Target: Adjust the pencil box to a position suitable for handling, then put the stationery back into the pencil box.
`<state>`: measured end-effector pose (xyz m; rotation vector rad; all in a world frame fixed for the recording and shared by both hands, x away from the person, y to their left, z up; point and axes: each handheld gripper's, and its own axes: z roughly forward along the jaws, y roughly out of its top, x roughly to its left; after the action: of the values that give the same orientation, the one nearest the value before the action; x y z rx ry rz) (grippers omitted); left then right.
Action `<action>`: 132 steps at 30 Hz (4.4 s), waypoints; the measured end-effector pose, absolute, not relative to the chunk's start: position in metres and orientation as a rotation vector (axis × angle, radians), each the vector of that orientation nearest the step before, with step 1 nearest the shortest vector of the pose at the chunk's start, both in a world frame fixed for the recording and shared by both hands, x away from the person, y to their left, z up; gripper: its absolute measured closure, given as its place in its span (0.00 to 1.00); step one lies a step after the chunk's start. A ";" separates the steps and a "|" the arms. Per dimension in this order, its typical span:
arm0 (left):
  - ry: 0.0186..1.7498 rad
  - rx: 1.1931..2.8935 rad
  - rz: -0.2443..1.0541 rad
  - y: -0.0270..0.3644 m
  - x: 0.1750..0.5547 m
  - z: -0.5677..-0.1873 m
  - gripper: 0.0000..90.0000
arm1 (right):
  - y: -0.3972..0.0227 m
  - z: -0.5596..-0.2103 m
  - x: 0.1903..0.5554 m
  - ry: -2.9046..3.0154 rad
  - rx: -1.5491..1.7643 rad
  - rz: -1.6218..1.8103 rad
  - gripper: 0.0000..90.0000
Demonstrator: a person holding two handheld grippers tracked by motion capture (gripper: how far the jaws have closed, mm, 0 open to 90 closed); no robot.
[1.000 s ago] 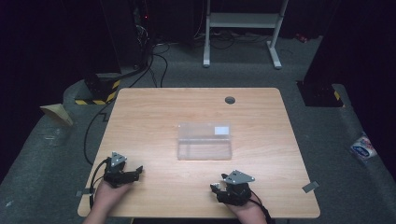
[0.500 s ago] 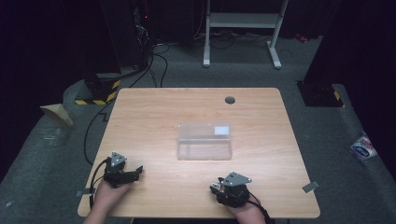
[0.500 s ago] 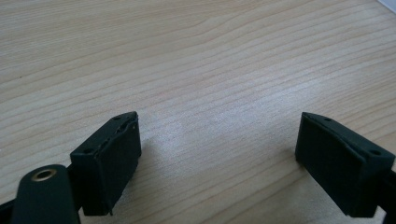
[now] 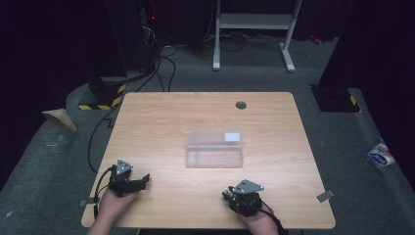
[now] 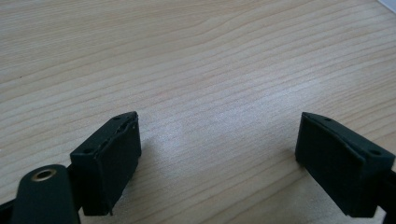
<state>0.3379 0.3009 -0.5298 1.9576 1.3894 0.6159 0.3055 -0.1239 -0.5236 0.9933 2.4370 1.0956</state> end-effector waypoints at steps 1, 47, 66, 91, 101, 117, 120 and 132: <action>1.386 1.961 0.619 0.301 0.338 -0.530 0.16 | -0.124 -0.524 0.305 2.436 0.993 1.094 0.71; 1.393 1.960 0.622 0.301 0.338 -0.530 0.15 | -0.109 -0.498 0.344 2.287 1.028 1.197 0.75; 1.398 1.960 0.621 0.302 0.337 -0.530 0.14 | -0.090 -0.483 0.359 2.249 0.993 1.220 0.75; 1.396 1.960 0.617 0.302 0.335 -0.530 0.14 | -0.066 -0.473 0.374 2.255 0.949 1.218 0.75; 1.396 1.958 0.614 0.302 0.335 -0.530 0.14 | -0.056 -0.469 0.389 2.243 0.948 1.216 0.75; 1.387 1.964 0.611 0.301 0.337 -0.530 0.14 | -0.017 -0.471 0.416 2.266 0.979 1.220 0.75; 1.387 1.964 0.610 0.301 0.337 -0.530 0.14 | -0.005 -0.474 0.418 2.284 0.983 1.213 0.75; 1.383 1.972 0.609 0.302 0.337 -0.530 0.14 | 0.013 -0.497 0.431 2.314 1.069 1.153 0.75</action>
<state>0.3368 0.3015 -0.5296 1.9720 1.3830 0.6094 0.4314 0.0133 -0.4966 1.0693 2.3138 1.1532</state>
